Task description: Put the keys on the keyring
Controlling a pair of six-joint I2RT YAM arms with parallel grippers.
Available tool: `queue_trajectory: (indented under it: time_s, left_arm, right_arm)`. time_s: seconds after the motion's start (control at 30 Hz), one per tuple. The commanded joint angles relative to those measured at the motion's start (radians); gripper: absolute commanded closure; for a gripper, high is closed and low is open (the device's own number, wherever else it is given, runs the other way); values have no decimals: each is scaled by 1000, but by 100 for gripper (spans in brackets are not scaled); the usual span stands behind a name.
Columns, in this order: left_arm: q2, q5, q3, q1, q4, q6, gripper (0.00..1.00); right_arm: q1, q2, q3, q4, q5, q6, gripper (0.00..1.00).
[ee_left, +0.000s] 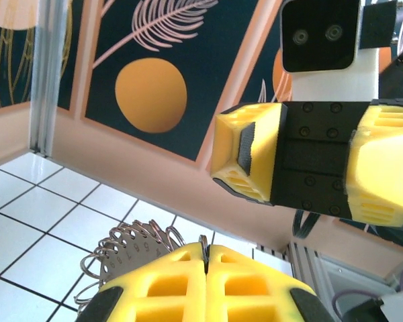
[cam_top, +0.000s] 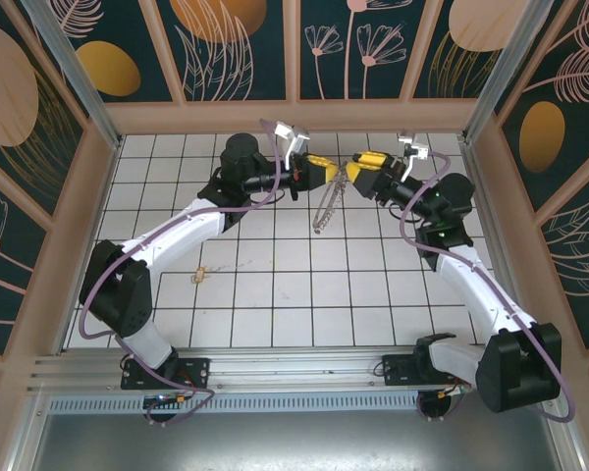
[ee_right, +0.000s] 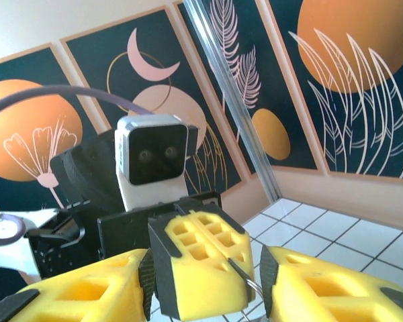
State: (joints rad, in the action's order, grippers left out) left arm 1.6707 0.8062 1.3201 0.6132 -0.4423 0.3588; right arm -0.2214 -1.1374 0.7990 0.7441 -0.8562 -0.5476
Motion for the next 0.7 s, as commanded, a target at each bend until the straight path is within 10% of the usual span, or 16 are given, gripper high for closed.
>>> queue_trajectory:
  time_s: [0.0, 0.67]
  left_arm:
    - [-31, 66, 50, -8, 47, -64, 100]
    - [-54, 134, 30, -9, -12, -16, 100]
  right_arm:
    - [10, 20, -20, -8, -77, 24, 53]
    - [9, -35, -83, 103, -92, -62, 55]
